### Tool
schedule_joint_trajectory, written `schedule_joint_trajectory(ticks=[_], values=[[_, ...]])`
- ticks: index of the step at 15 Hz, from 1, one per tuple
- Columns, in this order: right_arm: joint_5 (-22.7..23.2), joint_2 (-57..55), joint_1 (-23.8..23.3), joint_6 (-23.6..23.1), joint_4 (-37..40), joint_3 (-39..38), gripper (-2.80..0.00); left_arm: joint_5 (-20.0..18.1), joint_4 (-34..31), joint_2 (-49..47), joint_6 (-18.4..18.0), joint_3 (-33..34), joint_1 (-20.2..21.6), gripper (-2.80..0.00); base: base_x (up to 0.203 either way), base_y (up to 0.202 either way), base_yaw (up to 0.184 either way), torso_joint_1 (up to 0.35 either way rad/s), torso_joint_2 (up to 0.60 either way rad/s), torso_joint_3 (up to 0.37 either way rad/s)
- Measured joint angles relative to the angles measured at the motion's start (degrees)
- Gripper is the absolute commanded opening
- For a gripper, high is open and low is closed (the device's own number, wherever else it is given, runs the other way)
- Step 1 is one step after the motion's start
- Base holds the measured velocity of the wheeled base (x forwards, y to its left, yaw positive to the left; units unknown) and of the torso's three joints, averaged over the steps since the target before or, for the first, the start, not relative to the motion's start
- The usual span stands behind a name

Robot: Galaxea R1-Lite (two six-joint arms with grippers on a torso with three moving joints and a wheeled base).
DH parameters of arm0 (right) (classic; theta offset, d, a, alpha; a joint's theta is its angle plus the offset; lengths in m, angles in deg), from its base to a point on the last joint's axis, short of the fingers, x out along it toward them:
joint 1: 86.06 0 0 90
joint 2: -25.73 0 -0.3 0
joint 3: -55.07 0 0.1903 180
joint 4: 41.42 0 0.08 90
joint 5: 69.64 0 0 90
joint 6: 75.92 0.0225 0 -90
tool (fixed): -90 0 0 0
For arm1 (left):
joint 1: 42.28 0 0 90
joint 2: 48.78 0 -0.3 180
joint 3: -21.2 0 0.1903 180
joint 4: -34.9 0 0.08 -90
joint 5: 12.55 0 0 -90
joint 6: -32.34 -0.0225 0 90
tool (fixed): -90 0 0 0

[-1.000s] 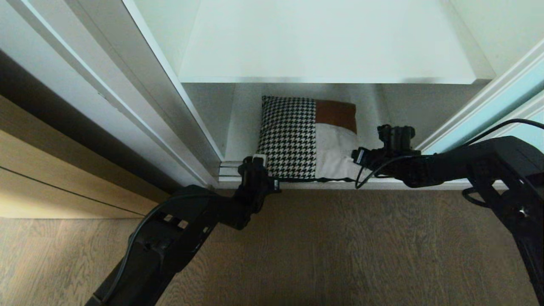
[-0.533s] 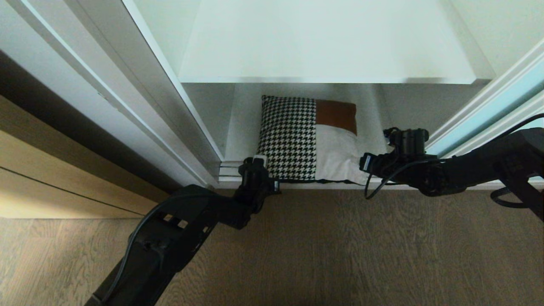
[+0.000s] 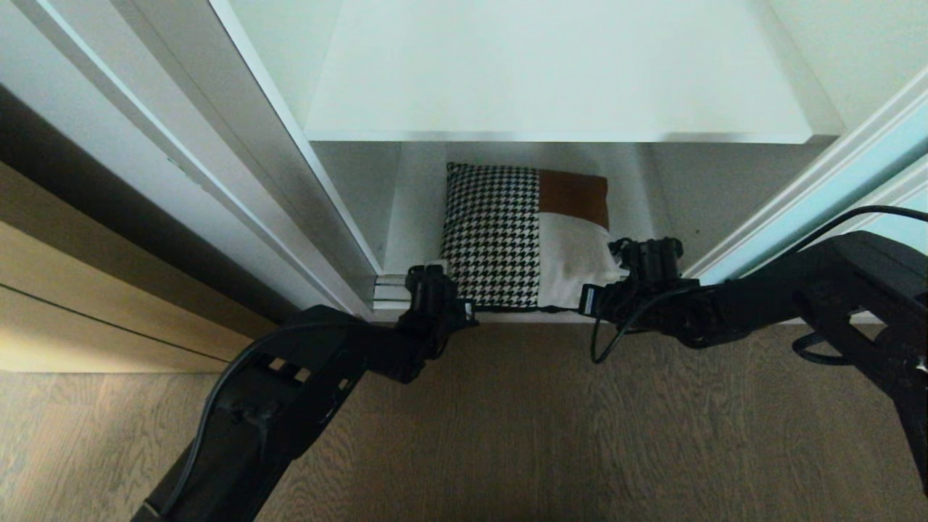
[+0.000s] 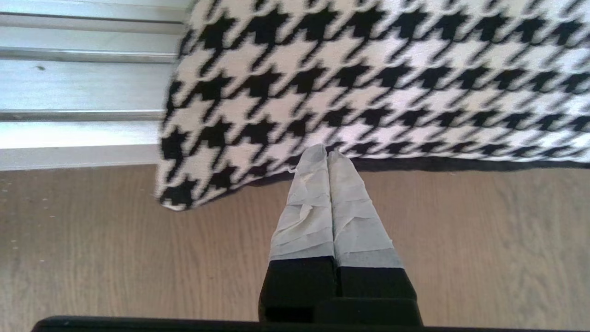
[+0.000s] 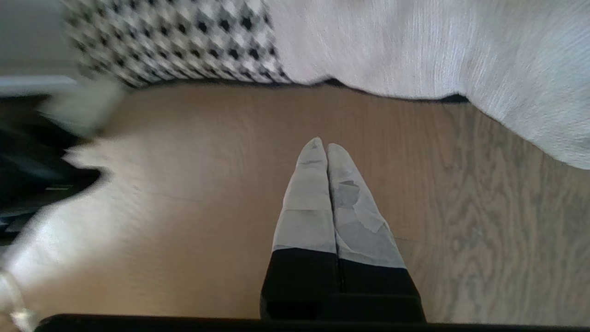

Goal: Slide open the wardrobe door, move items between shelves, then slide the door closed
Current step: Place the pillow on the lower shelf

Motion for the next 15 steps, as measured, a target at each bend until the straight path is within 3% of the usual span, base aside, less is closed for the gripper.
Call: schedule_joint_trajectory(ticks=[4, 8, 11, 15], values=[[-1.22, -5.94, 0.05, -1.78, 1.18, 5.23, -2.8, -1.17, -0.16, 2.6, 0.18, 4.34, -0.02, -2.8, 0.0, 0.0, 0.0, 0.0, 0.0, 0.0], [-4.52, -12.4, -0.71, -2.66, 3.77, 14.17, -2.8, -7.05, -0.23, 5.67, 0.11, 11.18, 0.16, -2.8, 0.0, 0.0, 0.0, 0.0, 0.0, 0.0], [-8.65, -17.51, -0.89, -2.97, 5.3, 22.74, -2.8, -7.17, -0.08, 6.44, 0.04, 12.13, 0.15, -2.8, 0.0, 0.0, 0.0, 0.0, 0.0, 0.0], [-10.7, -20.48, -0.97, -4.87, 3.44, 25.54, -2.8, -7.1, 0.53, 6.59, -0.38, 12.61, 0.22, -2.8, 0.0, 0.0, 0.0, 0.0, 0.0, 0.0]])
